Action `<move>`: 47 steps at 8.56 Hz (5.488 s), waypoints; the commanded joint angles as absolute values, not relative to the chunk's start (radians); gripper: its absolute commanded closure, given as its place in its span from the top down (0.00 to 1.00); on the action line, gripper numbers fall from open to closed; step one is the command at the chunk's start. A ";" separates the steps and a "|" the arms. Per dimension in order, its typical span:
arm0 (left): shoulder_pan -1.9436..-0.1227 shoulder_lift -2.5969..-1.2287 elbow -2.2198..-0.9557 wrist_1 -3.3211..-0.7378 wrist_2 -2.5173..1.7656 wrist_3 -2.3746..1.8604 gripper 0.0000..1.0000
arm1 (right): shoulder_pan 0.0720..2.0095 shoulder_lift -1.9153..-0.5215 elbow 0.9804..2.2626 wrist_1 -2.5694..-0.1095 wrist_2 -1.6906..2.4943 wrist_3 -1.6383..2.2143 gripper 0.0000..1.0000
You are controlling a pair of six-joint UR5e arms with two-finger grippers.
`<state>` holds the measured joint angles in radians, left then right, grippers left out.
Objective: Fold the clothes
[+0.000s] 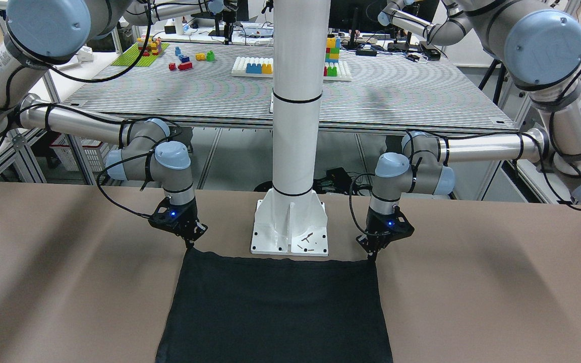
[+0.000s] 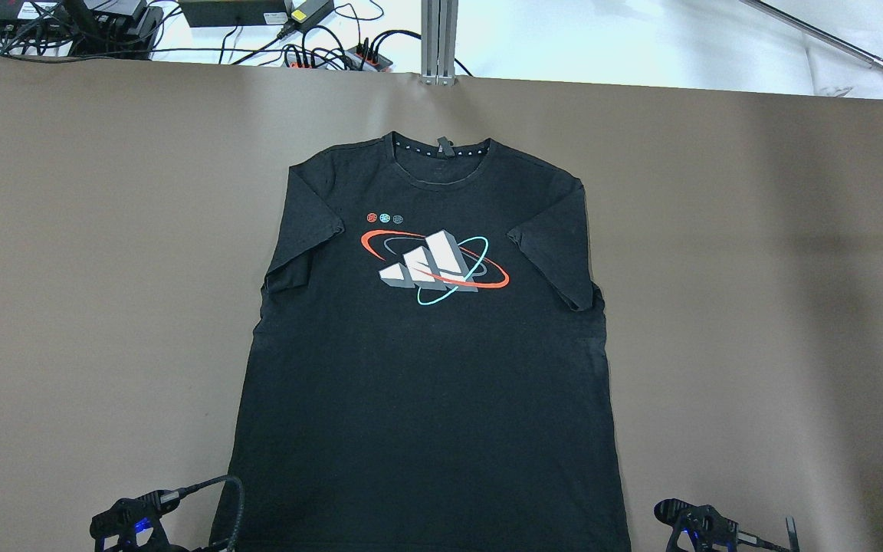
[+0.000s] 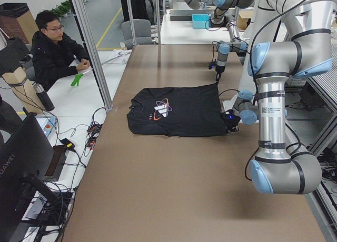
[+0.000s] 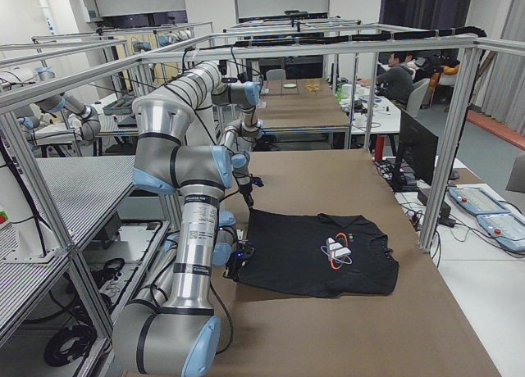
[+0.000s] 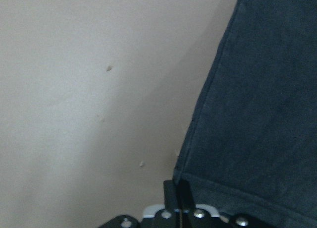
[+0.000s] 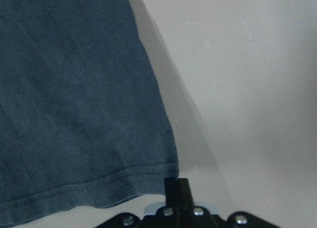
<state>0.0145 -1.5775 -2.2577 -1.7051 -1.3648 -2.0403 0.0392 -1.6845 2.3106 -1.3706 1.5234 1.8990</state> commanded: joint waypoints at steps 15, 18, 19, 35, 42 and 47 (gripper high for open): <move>-0.837 -2.097 -1.794 -1.672 -1.807 -1.457 0.00 | 0.923 -0.990 1.709 -1.698 1.847 1.066 0.00; -0.887 -2.250 -1.530 -1.739 -1.809 -1.407 0.00 | 0.948 -0.904 1.470 -1.514 1.845 1.048 0.00; -0.900 -2.269 -1.437 -1.826 -1.809 -1.407 0.00 | 0.948 -0.855 1.366 -1.437 1.845 1.049 0.00; -0.931 -2.375 -1.118 -2.072 -1.813 -1.427 0.93 | 0.664 -1.299 1.723 -1.054 1.813 1.443 0.74; -0.930 -2.362 -1.117 -2.071 -1.801 -1.427 0.93 | 0.657 -1.295 1.660 -1.000 1.813 1.509 0.00; -0.923 -2.342 -1.118 -2.071 -1.796 -1.442 0.93 | 0.635 -1.492 1.967 -1.011 2.071 1.557 0.00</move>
<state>-0.9262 -2.3451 -1.1168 -2.0718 -1.7973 -1.4295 0.6532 -1.3938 1.8353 -1.0166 1.8982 1.5176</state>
